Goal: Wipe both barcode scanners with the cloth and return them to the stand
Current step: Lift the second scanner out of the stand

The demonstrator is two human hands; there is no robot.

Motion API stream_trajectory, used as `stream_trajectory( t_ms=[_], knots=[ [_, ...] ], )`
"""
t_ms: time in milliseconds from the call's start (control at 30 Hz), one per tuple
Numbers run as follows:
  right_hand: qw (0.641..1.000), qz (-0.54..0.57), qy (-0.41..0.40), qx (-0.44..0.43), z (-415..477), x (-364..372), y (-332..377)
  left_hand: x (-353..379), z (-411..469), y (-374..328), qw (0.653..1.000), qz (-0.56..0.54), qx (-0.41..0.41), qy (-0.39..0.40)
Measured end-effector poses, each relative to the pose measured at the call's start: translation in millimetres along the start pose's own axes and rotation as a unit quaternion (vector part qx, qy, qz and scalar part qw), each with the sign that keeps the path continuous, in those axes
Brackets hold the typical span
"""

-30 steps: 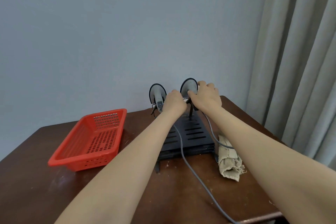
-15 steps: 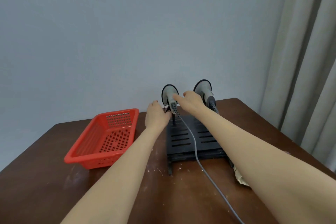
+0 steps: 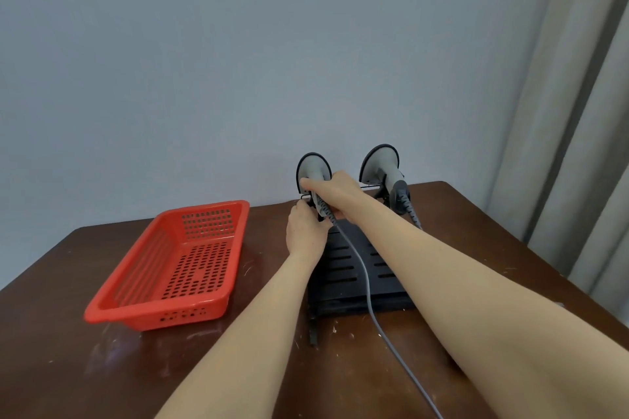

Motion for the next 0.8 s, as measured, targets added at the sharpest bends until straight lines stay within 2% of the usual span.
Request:
stream_trajectory(
  t_ms=[200,433,800],
  knots=[
    [1.000,-0.010,-0.007,-0.003,10,3,-5,0,2,-1,1.000,0.007,0.017,-0.006],
    [0.987,-0.127,-0.087,-0.044,5,-5,-2,0,1,-1,0.999,0.018,0.037,0.007],
    [0.987,-0.090,-0.114,-0.075,-3,-8,6,4,3,-3,0.998,0.041,0.042,0.015]
  ],
)
Point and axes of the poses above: each hand's wrist, its own z-axis towards the middle knuckle, its own x-axis out of the palm, y = z × x, the point moved 8 cm from there along z, towards the middle knuckle, and after that the axes turned 1 degree about -y, right-handed, at the moved point
